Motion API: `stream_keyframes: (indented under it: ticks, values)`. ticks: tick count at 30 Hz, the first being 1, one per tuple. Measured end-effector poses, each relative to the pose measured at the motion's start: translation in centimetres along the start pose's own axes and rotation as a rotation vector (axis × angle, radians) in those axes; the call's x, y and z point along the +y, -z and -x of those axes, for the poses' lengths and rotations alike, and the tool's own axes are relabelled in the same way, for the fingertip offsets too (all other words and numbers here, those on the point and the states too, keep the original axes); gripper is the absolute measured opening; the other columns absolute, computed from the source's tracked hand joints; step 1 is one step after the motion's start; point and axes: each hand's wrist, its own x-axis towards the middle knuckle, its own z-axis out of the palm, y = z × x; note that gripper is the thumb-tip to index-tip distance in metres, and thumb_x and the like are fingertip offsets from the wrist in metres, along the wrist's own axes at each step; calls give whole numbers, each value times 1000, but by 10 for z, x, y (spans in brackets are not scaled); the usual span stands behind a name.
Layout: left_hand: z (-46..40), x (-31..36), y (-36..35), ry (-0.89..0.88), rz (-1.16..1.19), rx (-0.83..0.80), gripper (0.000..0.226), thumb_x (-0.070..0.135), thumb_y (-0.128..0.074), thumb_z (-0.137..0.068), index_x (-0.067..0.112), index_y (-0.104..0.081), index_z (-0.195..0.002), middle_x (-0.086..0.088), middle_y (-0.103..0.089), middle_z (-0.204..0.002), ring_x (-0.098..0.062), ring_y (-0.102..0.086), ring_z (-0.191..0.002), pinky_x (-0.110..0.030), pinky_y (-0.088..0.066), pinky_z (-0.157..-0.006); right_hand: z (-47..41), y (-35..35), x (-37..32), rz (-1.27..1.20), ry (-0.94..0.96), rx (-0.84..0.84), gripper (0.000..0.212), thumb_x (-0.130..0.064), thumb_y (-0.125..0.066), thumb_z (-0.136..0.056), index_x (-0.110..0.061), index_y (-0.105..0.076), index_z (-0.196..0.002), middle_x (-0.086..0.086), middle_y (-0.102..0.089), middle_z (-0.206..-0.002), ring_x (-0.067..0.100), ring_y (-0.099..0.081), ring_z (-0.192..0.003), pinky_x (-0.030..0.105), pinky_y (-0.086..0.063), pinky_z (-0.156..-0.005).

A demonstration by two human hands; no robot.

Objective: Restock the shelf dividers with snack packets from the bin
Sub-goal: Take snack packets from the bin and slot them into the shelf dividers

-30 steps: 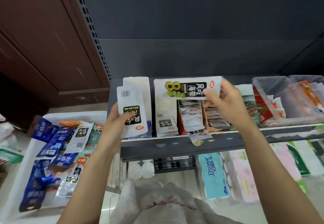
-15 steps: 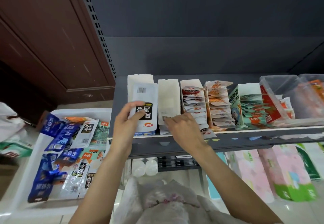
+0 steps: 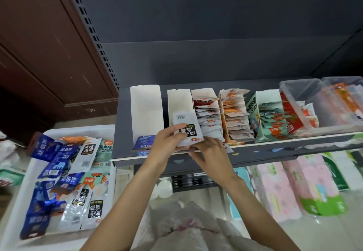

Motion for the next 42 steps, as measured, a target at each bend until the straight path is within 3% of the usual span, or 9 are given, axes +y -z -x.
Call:
stream_keyframes:
  ticks: [10, 14, 18, 23, 26, 30, 35, 39, 42]
  values:
    - [3, -16, 13, 58, 25, 11, 39, 3, -60, -89, 4, -54, -127, -4, -68, -105, -14, -67, -88, -19, -55, -69, 3, 0, 3, -14, 34, -26, 27, -19, -71, -81, -18, -69, -107, -4, -69, -107, 20, -60, -108, 39, -47, -91]
    - [-21, -4, 17, -86, -653, -85, 51, 26, -77, -78, 13, -60, -125, -1, -65, -118, -16, -62, -105, -27, -49, -92, 4, -1, 4, -27, 20, -5, 29, -15, -74, -77, -19, -70, -106, -3, -70, -103, 21, -61, -103, 40, -47, -89]
    - [-41, 11, 15, -406, -1429, 43, 33, 36, -47, -98, 13, -70, -102, -6, -69, -102, -23, -60, -86, -29, -41, -74, 5, -4, 2, -53, 15, 3, 28, -15, -72, -79, -18, -70, -107, -4, -70, -107, 18, -63, -101, 40, -48, -89]
    - [-65, -1, 28, -527, -1713, -189, 33, 35, -43, -99, 18, -63, -120, -4, -55, -125, -23, -48, -112, -31, -39, -91, 5, -4, 0, -52, -9, -8, 24, -17, -69, -81, -17, -69, -105, -2, -70, -106, 20, -63, -99, 39, -46, -88]
    - [-71, -9, 29, -552, -1845, -295, 44, 36, -45, -97, 22, -46, -138, 2, -45, -144, -18, -31, -137, -38, -11, -114, 4, -3, 0, -35, 6, -6, 21, -18, -68, -82, -17, -69, -103, -3, -70, -104, 21, -63, -97, 39, -46, -86]
    - [-70, -7, 23, -428, -1825, -360, 34, 31, -36, -99, 20, -57, -123, 1, -62, -126, -20, -50, -124, -43, 14, -113, 3, -1, 0, -7, 25, -20, 20, -19, -66, -84, -18, -69, -104, -2, -70, -105, 20, -62, -99, 37, -44, -87]
    - [-43, -9, 26, -468, -1708, -279, 41, 26, -35, -101, 22, -43, -141, 0, -49, -142, -17, -43, -132, -38, -2, -117, 7, 5, -3, -8, 57, 74, 23, -13, -67, -81, -13, -70, -104, 1, -71, -103, 22, -64, -96, 37, -48, -85]
    - [10, -6, 37, -654, -1334, 136, 33, 21, -47, -96, 19, -59, -126, -3, -67, -114, -25, -62, -102, -34, -47, -82, 18, 24, -21, -159, 73, 152, 28, -20, -49, -90, -14, -67, -111, -1, -68, -108, 18, -61, -99, 35, -48, -87]
    - [71, -7, 58, -752, -1041, 426, 24, 31, -48, -92, 23, -68, -103, 7, -70, -82, -12, -65, -73, -26, -48, -59, 24, 32, -50, -253, 186, 178, 27, -21, -47, -94, -14, -67, -110, -2, -69, -104, 15, -61, -95, 30, -46, -85]
